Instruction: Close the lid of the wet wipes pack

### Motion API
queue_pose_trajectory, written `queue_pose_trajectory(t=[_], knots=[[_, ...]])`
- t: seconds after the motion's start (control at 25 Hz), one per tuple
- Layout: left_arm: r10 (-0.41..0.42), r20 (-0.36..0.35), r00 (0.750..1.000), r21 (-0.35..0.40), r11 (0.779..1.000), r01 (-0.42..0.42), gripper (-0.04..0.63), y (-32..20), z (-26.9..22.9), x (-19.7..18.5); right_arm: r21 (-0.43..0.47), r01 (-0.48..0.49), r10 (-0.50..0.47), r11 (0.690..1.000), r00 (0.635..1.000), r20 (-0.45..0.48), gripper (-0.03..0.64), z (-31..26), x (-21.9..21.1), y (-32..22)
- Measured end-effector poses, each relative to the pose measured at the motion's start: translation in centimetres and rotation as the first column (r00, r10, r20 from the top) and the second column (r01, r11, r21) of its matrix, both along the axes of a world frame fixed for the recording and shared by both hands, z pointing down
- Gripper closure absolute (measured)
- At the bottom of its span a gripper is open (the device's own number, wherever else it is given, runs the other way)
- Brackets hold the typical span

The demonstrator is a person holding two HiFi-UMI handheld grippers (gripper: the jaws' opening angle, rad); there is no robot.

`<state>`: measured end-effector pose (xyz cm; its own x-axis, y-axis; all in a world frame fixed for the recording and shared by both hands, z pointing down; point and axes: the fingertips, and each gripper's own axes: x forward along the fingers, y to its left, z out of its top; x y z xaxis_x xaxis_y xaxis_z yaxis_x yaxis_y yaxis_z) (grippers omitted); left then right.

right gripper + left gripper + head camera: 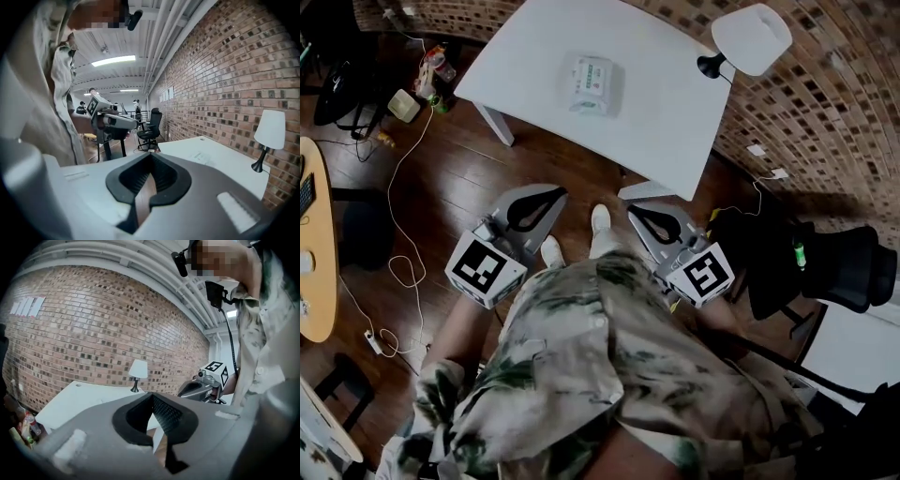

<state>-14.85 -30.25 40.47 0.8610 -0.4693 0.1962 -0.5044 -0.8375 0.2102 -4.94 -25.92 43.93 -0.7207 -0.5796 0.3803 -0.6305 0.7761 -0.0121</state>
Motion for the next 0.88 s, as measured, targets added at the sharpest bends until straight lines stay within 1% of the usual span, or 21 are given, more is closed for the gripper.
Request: queue_pose_trajectory(t=[0.08,0.16,0.24,0.44,0.52,0.64,0.72,0.88], knots=[[0.015,-0.006,1.0,-0.005,1.0,-0.015,0.594,2.0,0.0,0.2,-0.004,0.004,-0.004,1.0,1.0,-0.003,0.611,0.1,0.3,2.0],[0.016,-0.005,1.0,-0.008,1.0,-0.016,0.594,3.9,-0.3,0.6,0.021,0.007,-0.008,1.0,1.0,0.012,0.611,-0.8,0.6,3.3],[0.007,0.006,1.0,0.008,1.0,-0.007,0.594,5.6,-0.6,1.2,0.046,0.006,-0.007,0.999,1.0,0.026,0.611,-1.9,1.4,4.4],[0.005,0.038,0.999,0.042,0.999,-0.007,0.594,11.3,-1.6,4.7,0.095,0.022,-0.027,0.995,0.998,0.049,0.611,-3.5,4.6,9.4],[-0.004,0.049,0.999,0.032,0.999,0.002,0.594,14.0,-1.8,6.6,0.098,0.026,-0.031,0.995,0.998,0.059,0.611,-3.5,6.7,12.2],[-0.035,0.044,0.998,0.018,0.999,0.034,0.594,18.6,-2.4,10.0,0.077,0.026,-0.034,0.997,0.995,0.093,0.611,-3.4,10.3,16.3],[-0.053,0.057,0.997,0.007,0.999,0.053,0.594,21.7,-2.5,11.9,0.076,0.038,-0.046,0.996,0.993,0.109,0.611,-3.0,12.3,18.6],[-0.092,0.105,0.99,-0.041,0.994,0.097,0.594,28.0,-1.8,13.4,0.061,0.085,-0.092,0.995,0.988,0.124,0.611,-1.5,14.6,23.0]])
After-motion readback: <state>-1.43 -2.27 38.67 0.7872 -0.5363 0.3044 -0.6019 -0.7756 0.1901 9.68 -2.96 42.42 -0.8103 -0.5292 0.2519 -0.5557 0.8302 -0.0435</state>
